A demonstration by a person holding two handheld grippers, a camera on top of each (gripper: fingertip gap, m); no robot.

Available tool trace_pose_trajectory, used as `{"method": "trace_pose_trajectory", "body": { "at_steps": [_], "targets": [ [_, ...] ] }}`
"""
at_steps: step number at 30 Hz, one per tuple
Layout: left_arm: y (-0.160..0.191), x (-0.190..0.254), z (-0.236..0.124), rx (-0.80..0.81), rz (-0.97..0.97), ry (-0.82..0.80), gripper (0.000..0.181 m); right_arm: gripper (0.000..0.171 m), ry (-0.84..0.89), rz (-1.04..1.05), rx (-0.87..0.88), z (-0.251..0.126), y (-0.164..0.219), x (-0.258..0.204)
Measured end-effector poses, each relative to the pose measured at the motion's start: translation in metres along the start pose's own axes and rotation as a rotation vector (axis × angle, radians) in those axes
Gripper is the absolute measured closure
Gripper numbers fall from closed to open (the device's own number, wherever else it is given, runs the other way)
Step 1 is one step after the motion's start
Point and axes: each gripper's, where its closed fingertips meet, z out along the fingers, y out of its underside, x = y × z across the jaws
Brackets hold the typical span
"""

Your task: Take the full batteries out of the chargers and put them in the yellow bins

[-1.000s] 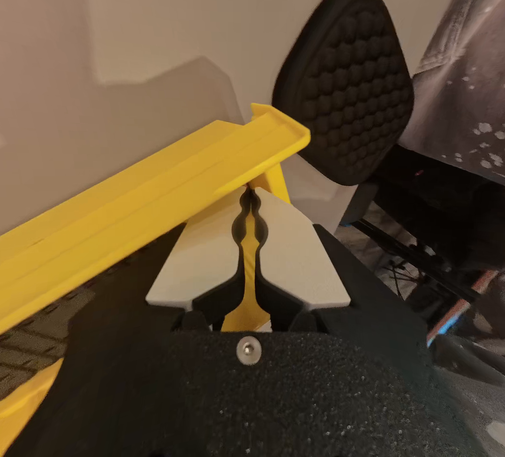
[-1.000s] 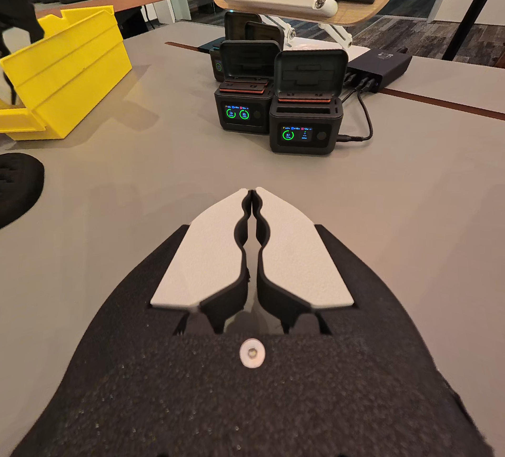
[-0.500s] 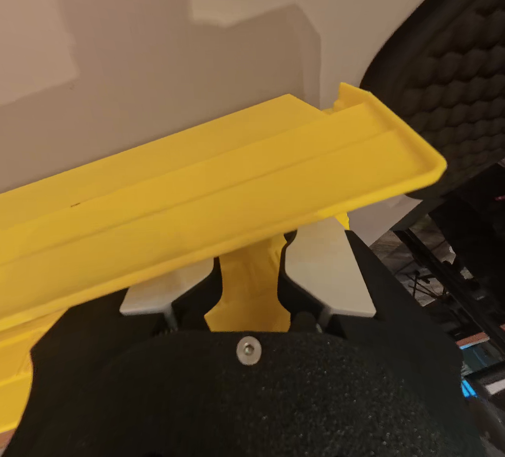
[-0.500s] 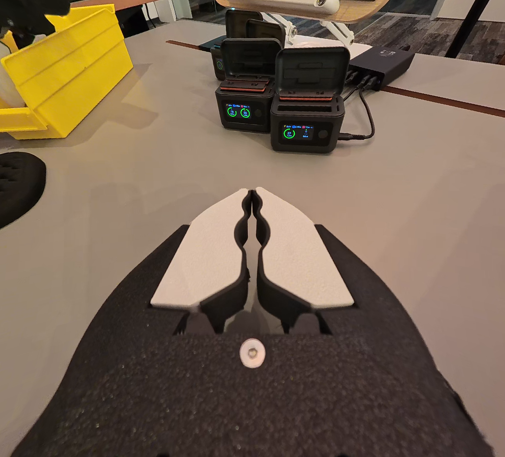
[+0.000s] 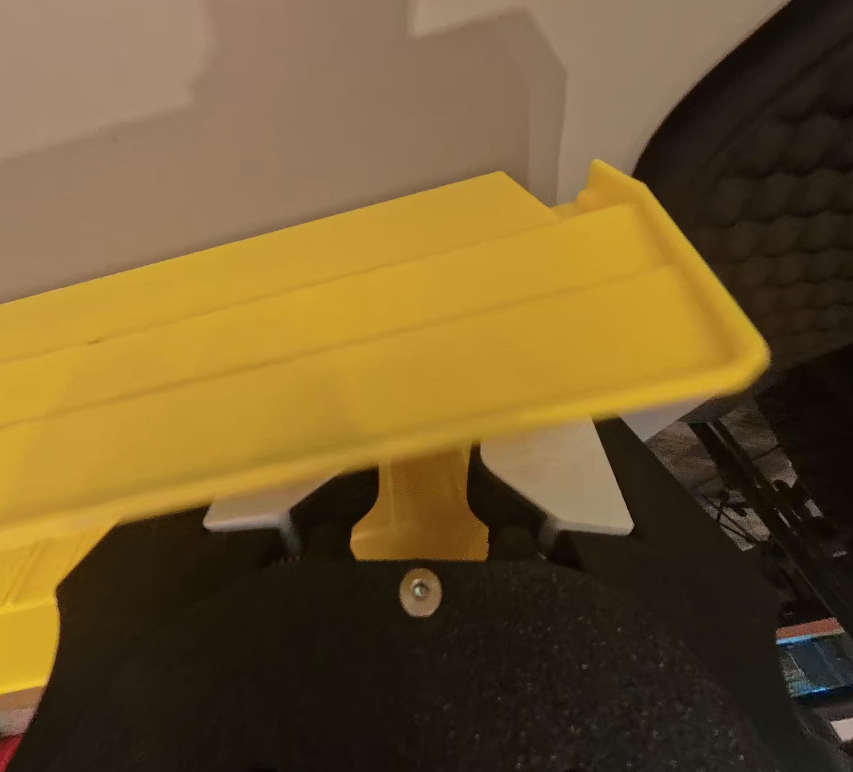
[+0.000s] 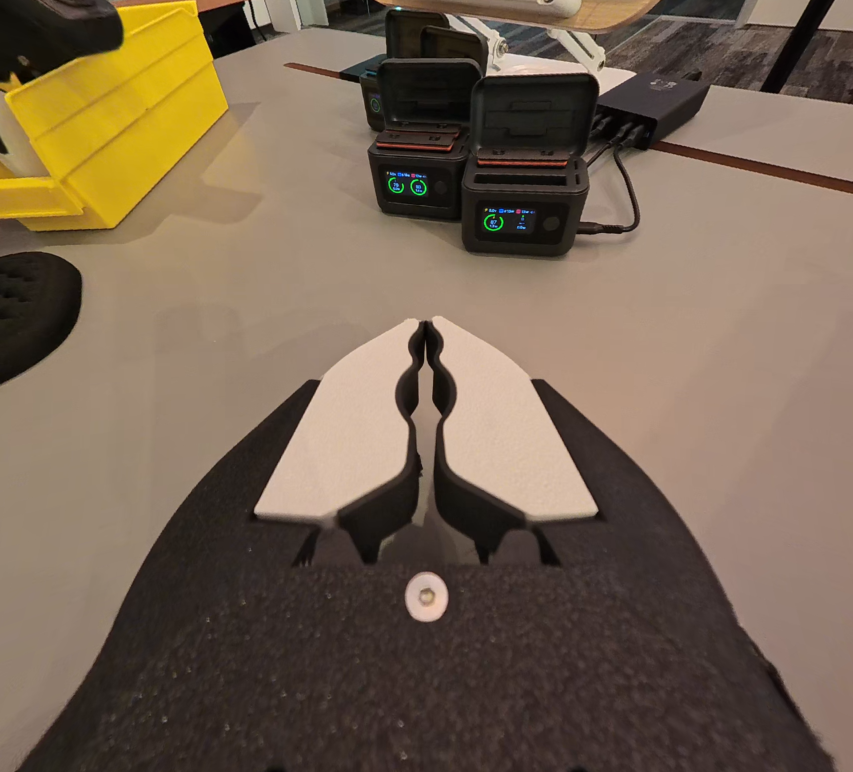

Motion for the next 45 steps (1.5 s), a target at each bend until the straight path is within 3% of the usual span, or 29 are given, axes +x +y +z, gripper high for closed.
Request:
{"method": "trace_pose_trajectory", "body": {
  "at_steps": [1,6,13,17,20,24,28,37,41,43,45],
  "targets": [
    [0.000,0.001,-0.005,0.023,-0.002,0.009,0.137,0.171,0.001,-0.001,0.000,0.000,0.000,0.000],
    [-0.005,-0.003,-0.056,0.234,-0.035,-0.017,0.137,0.171,-0.005,-0.010,0.019,-0.001,-0.003,-0.001],
    [-0.046,0.019,-0.145,0.759,-0.038,-0.076,0.136,0.171,-0.062,-0.155,0.095,-0.005,-0.018,-0.023],
    [-0.079,0.053,-0.171,1.011,0.013,-0.029,0.137,0.171,-0.078,-0.288,0.124,-0.004,-0.024,-0.042],
    [-0.105,0.085,-0.174,1.137,0.063,0.092,0.137,0.171,-0.104,-0.371,0.146,-0.004,-0.028,-0.058],
    [-0.135,0.132,-0.155,1.166,0.177,0.321,0.138,0.160,-0.250,-0.504,0.195,-0.013,-0.035,-0.095],
    [-0.161,0.171,-0.123,1.083,0.293,0.501,0.138,0.144,-0.492,-0.675,0.179,-0.034,-0.043,-0.145],
    [-0.190,0.236,-0.089,0.919,0.507,0.634,0.137,0.137,-0.744,-1.038,-0.058,-0.049,-0.009,-0.189],
    [-0.192,0.249,-0.079,0.878,0.542,0.655,0.140,0.157,-0.842,-1.031,-0.110,-0.056,0.016,-0.198],
    [-0.194,0.247,-0.085,0.950,0.519,0.661,0.146,0.161,-0.854,-0.941,-0.126,-0.059,0.019,-0.196],
    [-0.196,0.235,-0.091,1.045,0.500,0.582,0.135,0.161,-0.841,-0.783,-0.087,-0.061,0.011,-0.188]
  ]
}}
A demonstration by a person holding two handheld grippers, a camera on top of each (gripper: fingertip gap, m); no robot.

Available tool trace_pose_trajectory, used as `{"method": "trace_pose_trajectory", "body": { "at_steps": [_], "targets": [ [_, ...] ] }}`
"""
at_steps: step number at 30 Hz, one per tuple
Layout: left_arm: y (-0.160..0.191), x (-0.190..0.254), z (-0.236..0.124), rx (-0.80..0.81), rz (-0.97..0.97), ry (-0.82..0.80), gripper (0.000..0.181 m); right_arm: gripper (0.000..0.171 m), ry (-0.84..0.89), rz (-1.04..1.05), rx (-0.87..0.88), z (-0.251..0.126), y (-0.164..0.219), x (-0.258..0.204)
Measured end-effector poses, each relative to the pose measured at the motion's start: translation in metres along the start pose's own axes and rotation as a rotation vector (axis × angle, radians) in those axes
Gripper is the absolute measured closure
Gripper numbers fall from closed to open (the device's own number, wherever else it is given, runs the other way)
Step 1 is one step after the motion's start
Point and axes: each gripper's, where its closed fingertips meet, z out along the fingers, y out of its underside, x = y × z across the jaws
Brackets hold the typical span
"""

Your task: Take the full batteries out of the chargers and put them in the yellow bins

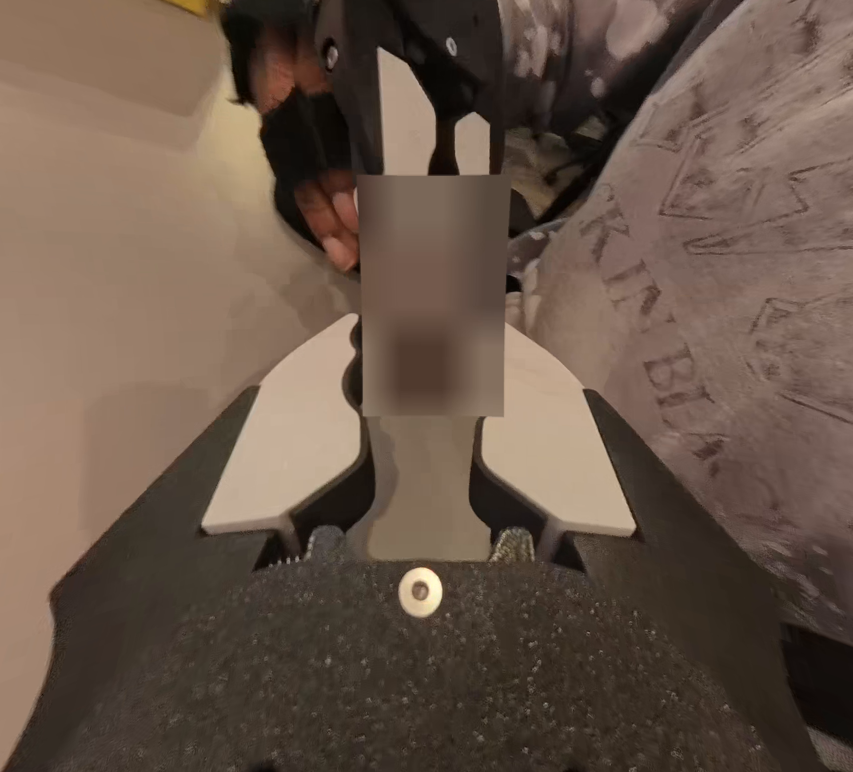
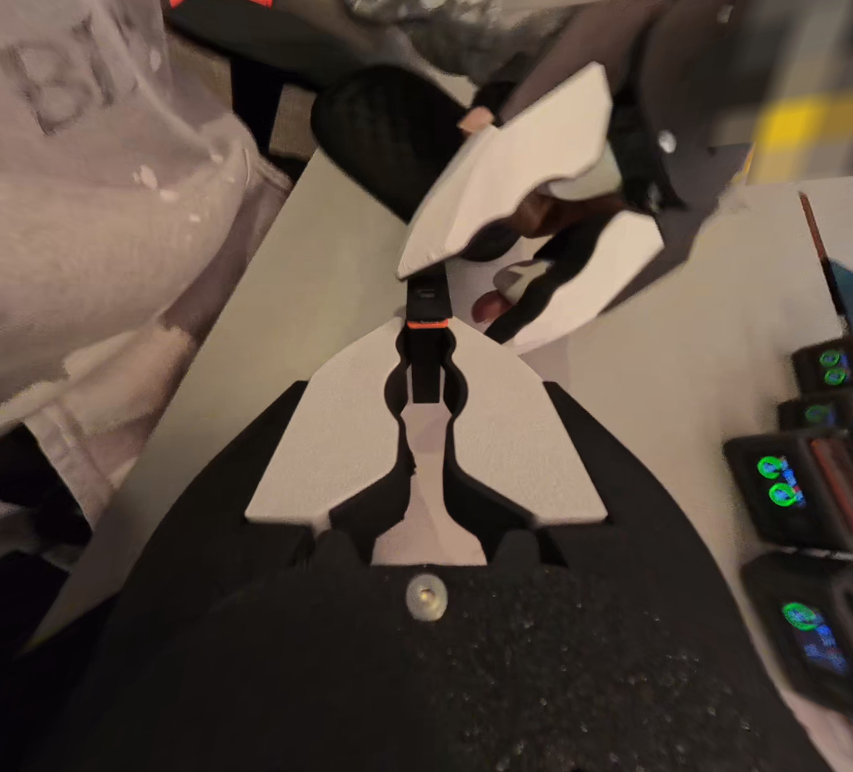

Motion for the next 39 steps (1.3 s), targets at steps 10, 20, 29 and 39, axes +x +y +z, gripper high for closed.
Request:
{"method": "trace_pose_trajectory", "body": {
  "at_steps": [10,20,29,39],
  "targets": [
    [-0.050,-0.024,-0.022,0.415,0.081,-0.308,0.150,0.162,0.288,0.663,0.653,-0.063,-0.012,0.056],
    [-0.056,-0.021,-0.015,0.471,0.102,-0.275,0.170,0.160,0.235,0.673,0.675,-0.060,-0.016,0.053],
    [-0.040,-0.032,-0.012,0.394,0.171,-0.378,0.170,0.136,0.165,0.305,-0.002,-0.062,0.001,0.061],
    [-0.028,-0.050,-0.016,0.321,0.217,-0.542,0.171,0.156,0.054,0.075,-0.361,-0.042,0.015,0.065]
  ]
}}
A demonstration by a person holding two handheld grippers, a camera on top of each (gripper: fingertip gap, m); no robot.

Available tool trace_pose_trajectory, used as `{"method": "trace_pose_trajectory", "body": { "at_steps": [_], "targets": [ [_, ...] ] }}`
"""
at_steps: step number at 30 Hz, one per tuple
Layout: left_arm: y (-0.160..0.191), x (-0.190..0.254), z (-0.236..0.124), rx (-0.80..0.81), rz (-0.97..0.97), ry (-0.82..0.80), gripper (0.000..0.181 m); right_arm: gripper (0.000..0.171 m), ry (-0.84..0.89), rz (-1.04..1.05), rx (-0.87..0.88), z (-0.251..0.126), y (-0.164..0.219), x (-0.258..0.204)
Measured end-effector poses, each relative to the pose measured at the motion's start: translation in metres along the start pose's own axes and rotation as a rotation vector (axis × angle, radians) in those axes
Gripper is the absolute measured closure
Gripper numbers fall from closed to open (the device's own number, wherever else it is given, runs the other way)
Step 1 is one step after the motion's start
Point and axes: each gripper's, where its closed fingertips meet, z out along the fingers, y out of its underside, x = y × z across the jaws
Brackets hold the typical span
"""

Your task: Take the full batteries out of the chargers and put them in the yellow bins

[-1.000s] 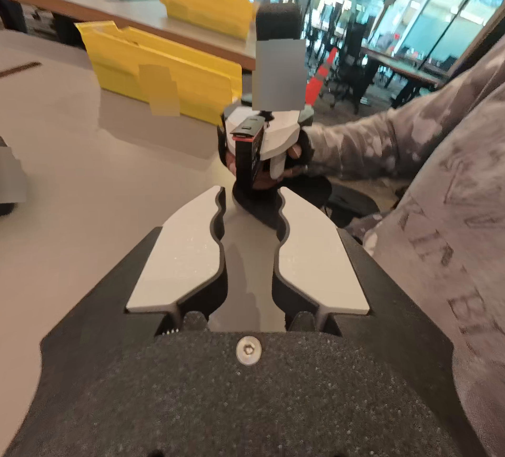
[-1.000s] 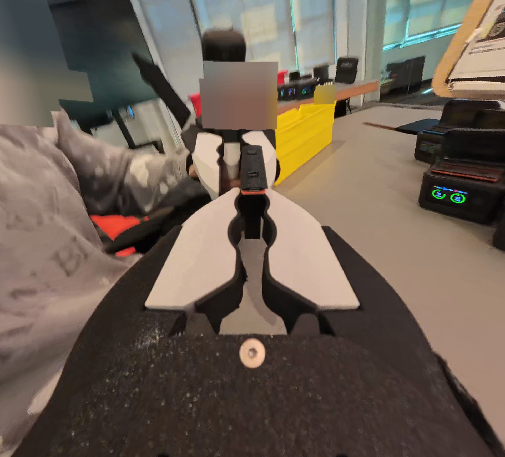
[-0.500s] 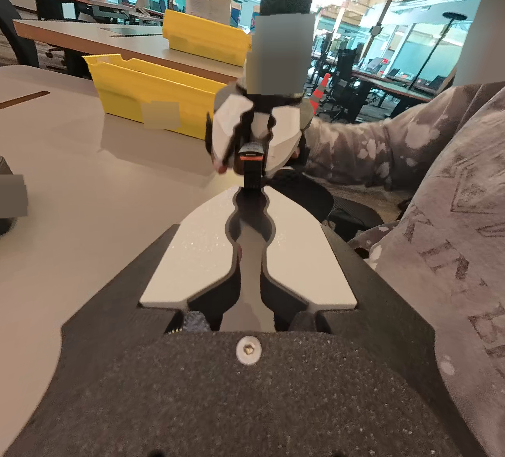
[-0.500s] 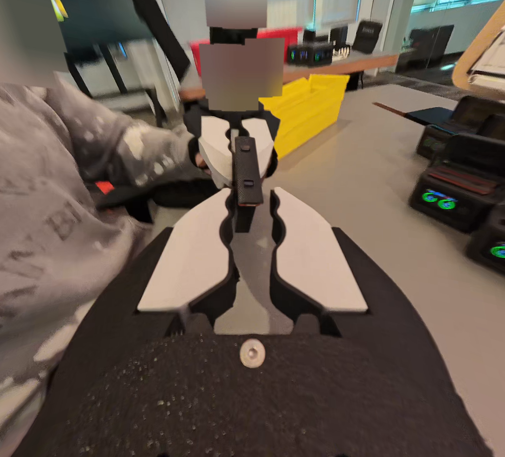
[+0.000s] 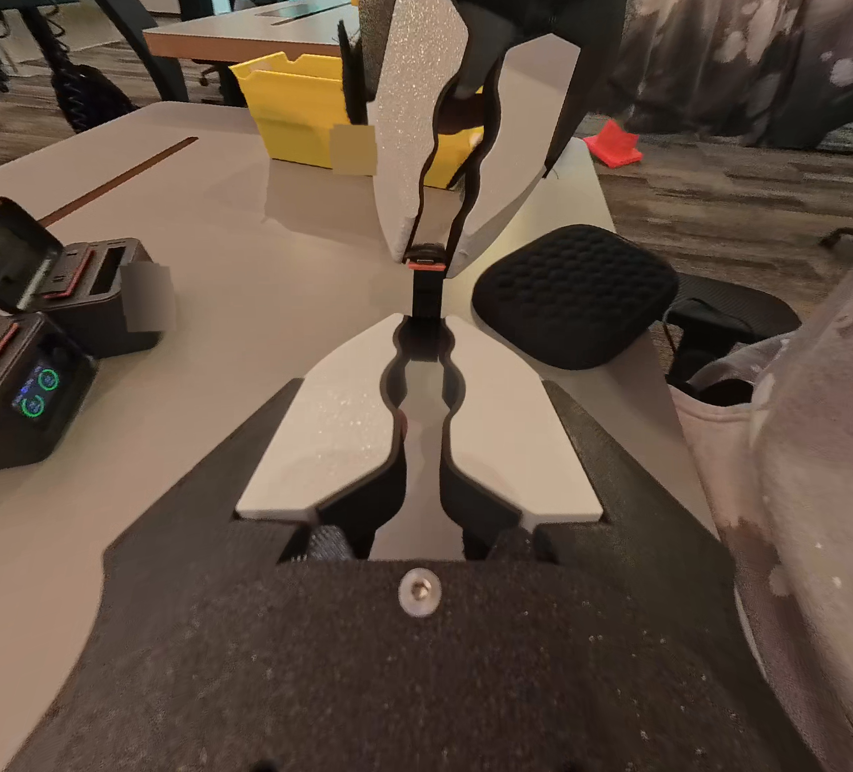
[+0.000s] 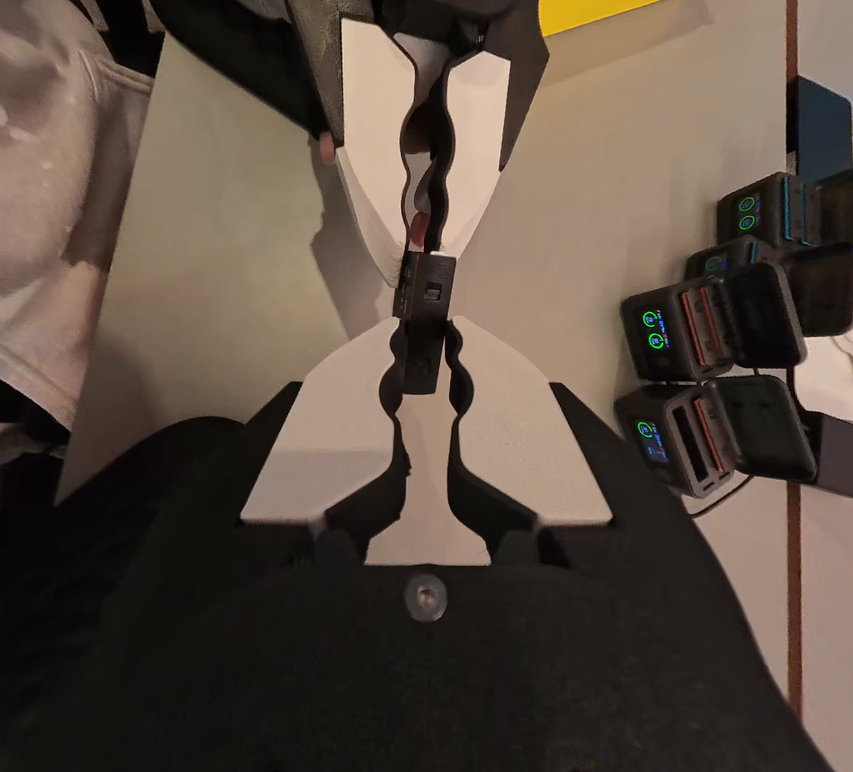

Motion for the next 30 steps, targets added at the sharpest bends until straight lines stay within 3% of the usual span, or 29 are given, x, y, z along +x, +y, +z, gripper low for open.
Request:
{"method": "trace_pose_trajectory", "body": {
  "at_steps": [3,6,12,18,23,30],
  "targets": [
    [-0.005,-0.008,0.001,0.048,-0.006,-0.068,0.170,0.157,-0.021,-0.023,-0.011,-0.002,0.001,0.009],
    [-0.008,-0.022,-0.002,0.082,-0.043,-0.150,0.156,0.157,-0.014,-0.079,-0.058,-0.007,0.009,0.031],
    [-0.012,-0.062,-0.027,0.143,-0.017,-0.451,0.180,0.157,0.054,-0.162,-0.153,-0.022,0.035,0.115],
    [0.003,-0.087,-0.040,0.082,-0.058,-0.617,0.181,0.157,0.039,-0.254,-0.256,-0.016,0.067,0.178],
    [0.025,-0.105,-0.046,-0.032,-0.115,-0.712,0.181,0.157,-0.053,-0.288,-0.325,0.000,0.090,0.195],
    [0.032,-0.112,-0.047,-0.061,-0.133,-0.720,0.181,0.157,-0.161,-0.320,-0.387,0.018,0.109,0.196]
  ]
}}
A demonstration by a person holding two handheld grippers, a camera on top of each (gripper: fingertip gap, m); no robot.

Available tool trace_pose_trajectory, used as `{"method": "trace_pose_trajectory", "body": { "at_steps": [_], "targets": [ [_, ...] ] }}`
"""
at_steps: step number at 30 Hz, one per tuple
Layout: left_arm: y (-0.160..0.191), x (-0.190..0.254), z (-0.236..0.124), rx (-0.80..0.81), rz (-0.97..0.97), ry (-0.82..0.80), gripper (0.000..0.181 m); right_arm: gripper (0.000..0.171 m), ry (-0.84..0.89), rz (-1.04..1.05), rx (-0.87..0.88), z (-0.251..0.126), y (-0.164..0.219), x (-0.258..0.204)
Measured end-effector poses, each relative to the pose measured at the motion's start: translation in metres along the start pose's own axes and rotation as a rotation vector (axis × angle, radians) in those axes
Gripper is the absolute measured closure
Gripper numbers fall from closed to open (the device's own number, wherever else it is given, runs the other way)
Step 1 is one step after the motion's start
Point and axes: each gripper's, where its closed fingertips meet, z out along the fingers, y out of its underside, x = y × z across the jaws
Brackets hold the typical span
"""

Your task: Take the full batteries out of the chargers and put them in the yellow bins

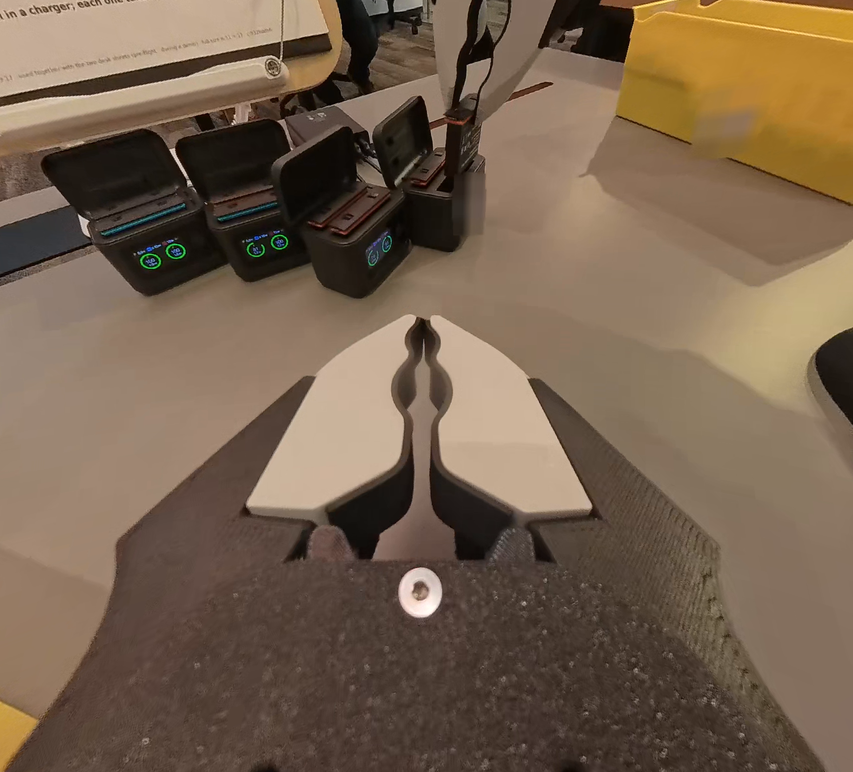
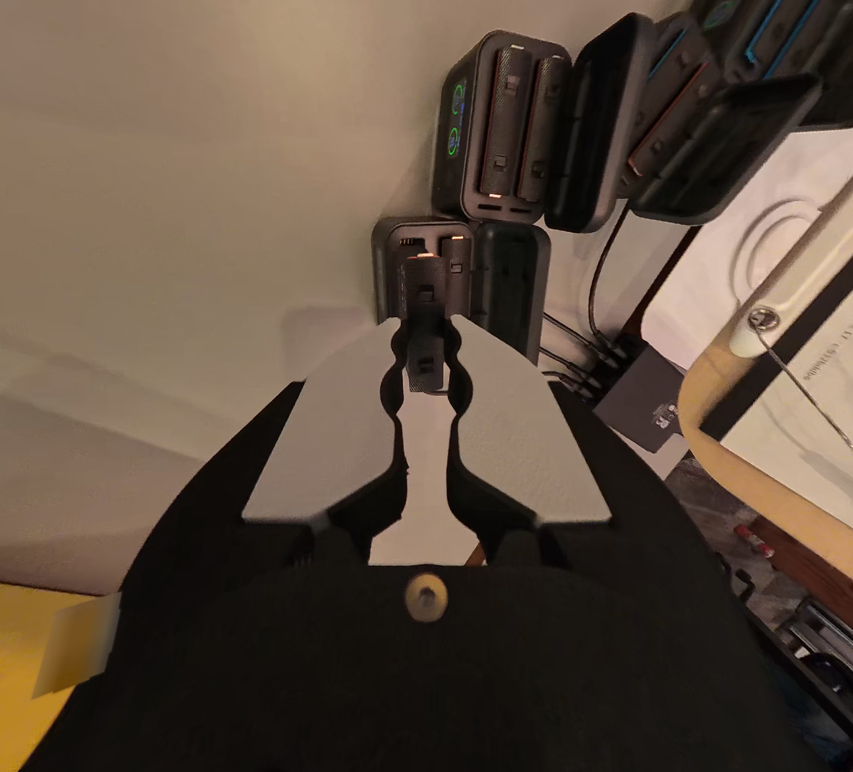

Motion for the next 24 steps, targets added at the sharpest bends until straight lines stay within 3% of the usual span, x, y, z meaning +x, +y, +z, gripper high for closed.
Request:
{"method": "trace_pose_trajectory", "body": {
  "at_steps": [24],
  "targets": [
    [0.002,0.005,0.003,-0.002,0.048,0.029,0.181,0.157,-0.075,0.014,0.018,0.024,0.000,0.000]
  ]
}}
